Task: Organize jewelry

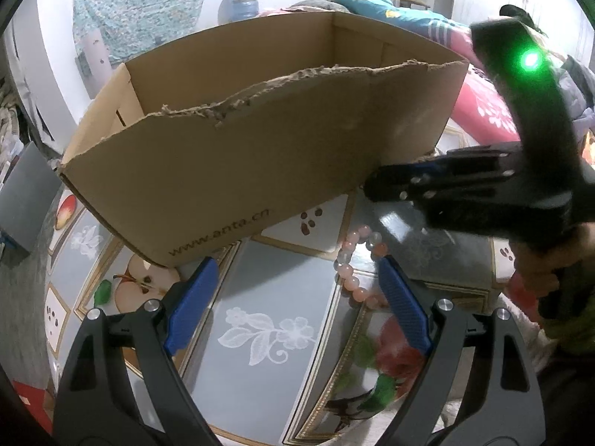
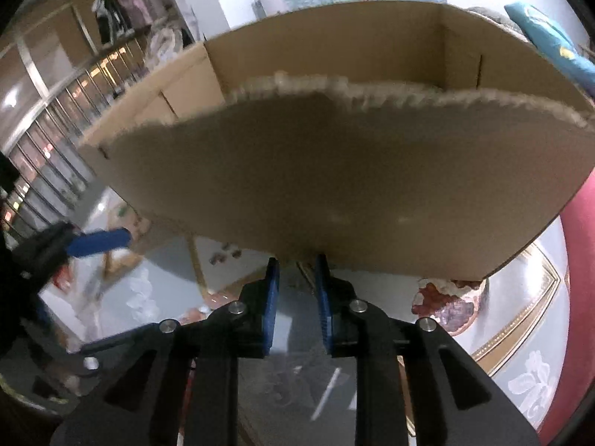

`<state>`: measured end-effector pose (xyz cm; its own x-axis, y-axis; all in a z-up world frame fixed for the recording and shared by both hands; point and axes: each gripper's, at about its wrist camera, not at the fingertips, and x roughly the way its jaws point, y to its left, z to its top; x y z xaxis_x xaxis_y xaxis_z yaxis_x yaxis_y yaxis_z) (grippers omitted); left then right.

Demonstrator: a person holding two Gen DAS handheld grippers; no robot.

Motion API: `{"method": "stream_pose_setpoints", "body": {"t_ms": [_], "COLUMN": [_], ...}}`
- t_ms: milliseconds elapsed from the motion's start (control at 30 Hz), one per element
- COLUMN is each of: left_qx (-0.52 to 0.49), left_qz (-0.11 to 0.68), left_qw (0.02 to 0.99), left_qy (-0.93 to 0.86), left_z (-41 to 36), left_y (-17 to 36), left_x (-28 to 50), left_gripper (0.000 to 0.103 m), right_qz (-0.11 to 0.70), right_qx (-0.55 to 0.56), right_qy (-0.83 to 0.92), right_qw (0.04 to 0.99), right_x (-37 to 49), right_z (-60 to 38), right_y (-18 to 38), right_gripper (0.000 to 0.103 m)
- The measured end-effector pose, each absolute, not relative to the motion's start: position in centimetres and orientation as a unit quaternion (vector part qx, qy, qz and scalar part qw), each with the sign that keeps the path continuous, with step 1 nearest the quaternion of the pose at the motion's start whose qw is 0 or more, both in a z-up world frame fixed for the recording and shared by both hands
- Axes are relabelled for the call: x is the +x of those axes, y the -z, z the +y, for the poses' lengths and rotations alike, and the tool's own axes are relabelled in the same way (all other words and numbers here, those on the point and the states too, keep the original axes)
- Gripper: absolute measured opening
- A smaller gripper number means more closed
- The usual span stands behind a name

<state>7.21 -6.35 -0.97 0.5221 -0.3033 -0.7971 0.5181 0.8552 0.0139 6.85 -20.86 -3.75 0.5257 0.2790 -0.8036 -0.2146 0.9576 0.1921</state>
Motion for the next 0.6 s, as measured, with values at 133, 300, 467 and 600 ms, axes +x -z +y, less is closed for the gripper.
{"method": "stream_pose_setpoints", "body": {"t_ms": [133, 300, 467, 600], "left_qx": [0.123, 0.122, 0.124, 0.127], "left_qz": [0.431, 0.432, 0.433, 0.435], "left_qw": [0.862, 0.861, 0.859, 0.858], "left_qy": [0.238, 0.240, 0.243, 0.243], "left_z": [-6.2, -6.2, -6.3, -6.7], "left_y": [1.2, 1.2, 1.3, 1.4], "left_x": [7.0, 7.1, 7.0, 6.9], "left_gripper": [0.084, 0.084, 0.084, 0.084], "right_qz": [0.476, 0.489, 0.497, 0.496], "right_qx": [0.030, 0.035, 0.047, 0.081], "right_qy": [-0.137, -0.131, -0.123, -0.120], "right_qw": [0.868, 0.862, 0.857, 0.856], "right_x": [6.1, 4.5, 2.7, 2.3], "right_z": [-21.3, -22.4, -23.2, -24.6], "right_y": [3.7, 3.4, 3.3, 3.5], "right_gripper": [0.013, 0.009, 0.009, 0.009]}}
